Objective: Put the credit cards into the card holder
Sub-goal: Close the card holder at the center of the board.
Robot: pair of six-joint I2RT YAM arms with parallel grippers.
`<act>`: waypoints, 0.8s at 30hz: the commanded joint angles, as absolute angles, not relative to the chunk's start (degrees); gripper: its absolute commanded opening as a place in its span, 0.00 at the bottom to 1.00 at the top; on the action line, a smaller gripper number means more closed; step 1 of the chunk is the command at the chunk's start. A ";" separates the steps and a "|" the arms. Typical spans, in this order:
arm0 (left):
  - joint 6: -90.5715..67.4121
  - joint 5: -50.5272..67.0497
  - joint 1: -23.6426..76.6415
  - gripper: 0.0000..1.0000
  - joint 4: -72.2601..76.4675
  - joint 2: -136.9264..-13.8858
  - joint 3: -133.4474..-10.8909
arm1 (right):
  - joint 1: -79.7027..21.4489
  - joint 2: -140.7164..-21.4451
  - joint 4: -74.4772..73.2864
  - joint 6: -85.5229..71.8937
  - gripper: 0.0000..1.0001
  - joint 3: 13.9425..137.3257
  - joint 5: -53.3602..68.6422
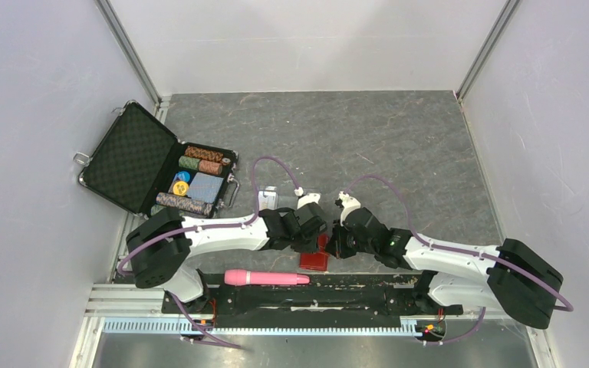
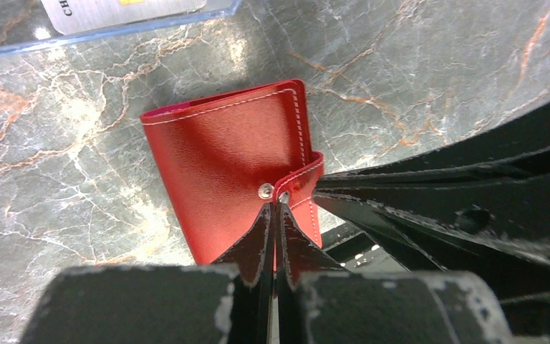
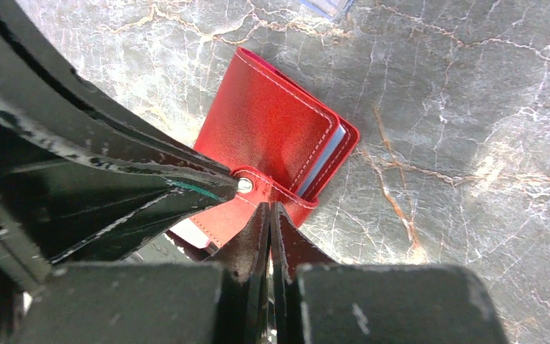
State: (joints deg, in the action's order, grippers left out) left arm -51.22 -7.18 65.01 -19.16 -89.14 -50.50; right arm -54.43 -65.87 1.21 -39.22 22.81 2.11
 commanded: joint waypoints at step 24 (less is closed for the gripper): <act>-50.84 -11.84 64.96 0.02 -22.53 -92.10 -50.30 | -54.68 -69.50 8.35 -38.19 0.00 25.57 4.04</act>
